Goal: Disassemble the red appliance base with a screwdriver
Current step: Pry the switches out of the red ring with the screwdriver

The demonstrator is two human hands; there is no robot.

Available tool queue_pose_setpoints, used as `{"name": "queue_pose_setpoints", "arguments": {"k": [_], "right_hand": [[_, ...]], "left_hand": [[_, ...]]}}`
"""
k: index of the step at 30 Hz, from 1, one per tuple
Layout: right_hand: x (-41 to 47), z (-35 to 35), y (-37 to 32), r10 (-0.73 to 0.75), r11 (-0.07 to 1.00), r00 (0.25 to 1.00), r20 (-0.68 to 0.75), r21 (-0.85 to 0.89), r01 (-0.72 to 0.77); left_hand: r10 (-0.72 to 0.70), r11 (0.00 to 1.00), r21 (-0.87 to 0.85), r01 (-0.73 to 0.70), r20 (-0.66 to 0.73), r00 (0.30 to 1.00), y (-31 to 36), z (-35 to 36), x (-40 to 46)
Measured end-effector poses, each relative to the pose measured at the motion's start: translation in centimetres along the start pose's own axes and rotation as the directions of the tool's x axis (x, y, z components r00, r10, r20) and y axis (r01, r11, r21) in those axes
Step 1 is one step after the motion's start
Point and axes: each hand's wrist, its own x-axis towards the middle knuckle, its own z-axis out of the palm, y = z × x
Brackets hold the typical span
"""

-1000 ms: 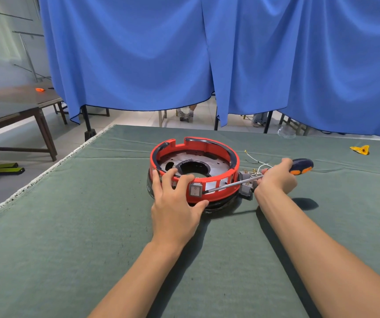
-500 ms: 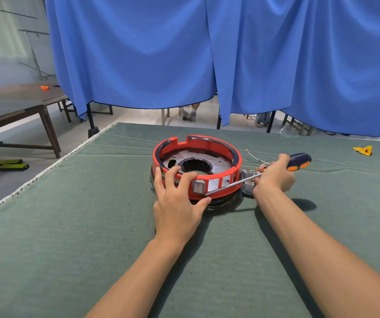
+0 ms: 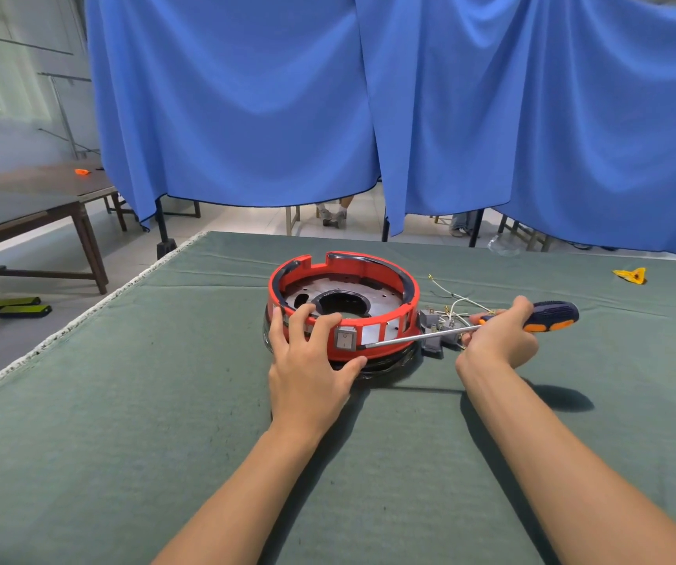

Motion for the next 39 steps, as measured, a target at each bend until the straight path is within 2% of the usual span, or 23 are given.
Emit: {"name": "queue_pose_setpoints", "arguments": {"k": [8,17,28,33,39], "right_hand": [[0.2,-0.1,0.8,0.031,0.999,0.998,-0.046,0.033,-0.030],[1.0,1.4,1.9,0.082,0.993,0.995,-0.048,-0.086,-0.086],[2.0,3.4,2.7,0.056,0.972,0.997,-0.046,-0.226,-0.065],[1.6,2.4,2.5,0.074,0.980,0.996,-0.046,-0.183,-0.081],[-0.2,1.3,2.4,0.006,0.992,1.000,-0.010,-0.127,-0.007]], "left_hand": [[0.002,1.000,-0.007,-0.003,-0.017,1.000,0.1,0.2,0.0],[0.018,1.000,-0.013,-0.018,-0.025,1.000,0.0,0.2,0.0],[0.023,1.000,-0.015,-0.023,-0.044,0.999,0.0,0.4,0.0],[0.024,1.000,-0.001,-0.024,-0.042,0.999,-0.1,0.4,0.1],[0.014,1.000,0.012,-0.013,-0.043,0.999,0.1,0.3,0.0]]}}
